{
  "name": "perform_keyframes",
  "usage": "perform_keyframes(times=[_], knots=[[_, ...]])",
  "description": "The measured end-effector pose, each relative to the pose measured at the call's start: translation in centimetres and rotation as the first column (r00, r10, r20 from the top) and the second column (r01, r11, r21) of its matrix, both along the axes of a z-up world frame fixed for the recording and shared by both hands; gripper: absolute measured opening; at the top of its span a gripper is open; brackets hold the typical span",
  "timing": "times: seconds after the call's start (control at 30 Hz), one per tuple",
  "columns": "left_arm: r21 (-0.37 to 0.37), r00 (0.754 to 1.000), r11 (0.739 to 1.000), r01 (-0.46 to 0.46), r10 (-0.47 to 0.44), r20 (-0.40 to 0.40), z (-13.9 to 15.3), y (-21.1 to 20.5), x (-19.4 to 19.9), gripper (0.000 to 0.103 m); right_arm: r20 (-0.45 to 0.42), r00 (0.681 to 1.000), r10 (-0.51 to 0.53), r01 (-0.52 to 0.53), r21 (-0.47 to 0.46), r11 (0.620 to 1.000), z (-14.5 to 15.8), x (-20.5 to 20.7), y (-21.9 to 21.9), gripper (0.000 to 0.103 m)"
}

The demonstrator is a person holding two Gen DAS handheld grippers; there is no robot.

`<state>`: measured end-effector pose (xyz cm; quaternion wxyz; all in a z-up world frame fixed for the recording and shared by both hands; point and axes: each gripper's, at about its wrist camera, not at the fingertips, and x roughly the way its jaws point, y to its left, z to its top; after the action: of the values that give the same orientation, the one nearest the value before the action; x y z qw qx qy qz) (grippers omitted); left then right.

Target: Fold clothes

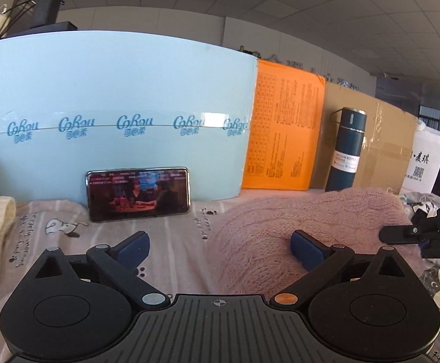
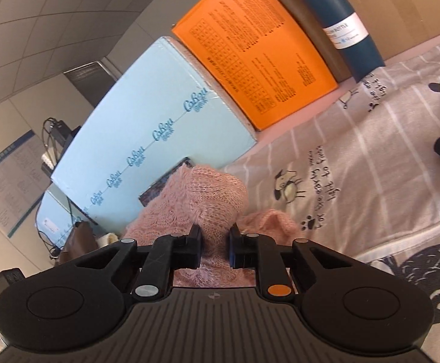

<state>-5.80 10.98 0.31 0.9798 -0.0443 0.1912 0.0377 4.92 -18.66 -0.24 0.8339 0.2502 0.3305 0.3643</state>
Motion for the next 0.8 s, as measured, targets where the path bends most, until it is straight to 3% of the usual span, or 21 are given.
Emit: perform_keyframes(times=[0.13, 0.2, 0.27, 0.33, 0.43, 0.5, 0.57, 0.8], knots=[[0.082, 0.995, 0.997, -0.001, 0.009, -0.096, -1.4, -1.3, 1.9, 0.103, -0.023, 0.999, -0.026, 0.024, -0.095, 0.995, -1.1, 0.4, 0.6, 0.021], [0.068, 0.994, 0.998, -0.011, 0.019, -0.108, -1.6, -1.0, 1.9, 0.103, -0.011, 0.999, -0.039, 0.037, -0.116, 0.993, -1.1, 0.2, 0.6, 0.027], [-0.002, 0.995, 1.000, -0.011, 0.011, -0.098, -1.2, -0.2, 1.5, 0.103, 0.002, 0.999, -0.052, 0.052, -0.136, 0.989, -1.1, 0.1, 0.7, 0.037], [-0.129, 0.998, 0.992, 0.006, -0.014, -0.066, -0.7, 1.0, 0.7, 0.103, -0.004, 0.997, -0.072, 0.071, -0.125, 0.990, -1.1, 0.2, 0.3, 0.045], [-0.335, 0.999, 0.942, 0.025, -0.038, -0.031, -0.4, 2.9, -0.2, 0.103, -0.007, 0.993, -0.116, 0.114, -0.126, 0.985, -1.0, 0.3, -0.3, 0.061], [-0.432, 0.999, 0.902, 0.017, -0.036, -0.037, -0.6, 3.8, -0.4, 0.103, -0.027, 0.992, -0.119, 0.116, -0.115, 0.987, -1.1, 0.5, -0.5, 0.065], [-0.472, 0.998, 0.881, 0.004, -0.036, -0.060, -0.9, 4.2, -0.5, 0.103, -0.052, 0.993, -0.107, 0.102, -0.100, 0.990, -1.2, 0.7, -0.6, 0.067], [-0.489, 0.990, 0.872, 0.038, -0.100, -0.103, -2.0, 3.6, -0.4, 0.103, -0.136, 0.989, -0.055, 0.040, -0.112, 0.993, -2.0, 1.4, -0.3, 0.076]])
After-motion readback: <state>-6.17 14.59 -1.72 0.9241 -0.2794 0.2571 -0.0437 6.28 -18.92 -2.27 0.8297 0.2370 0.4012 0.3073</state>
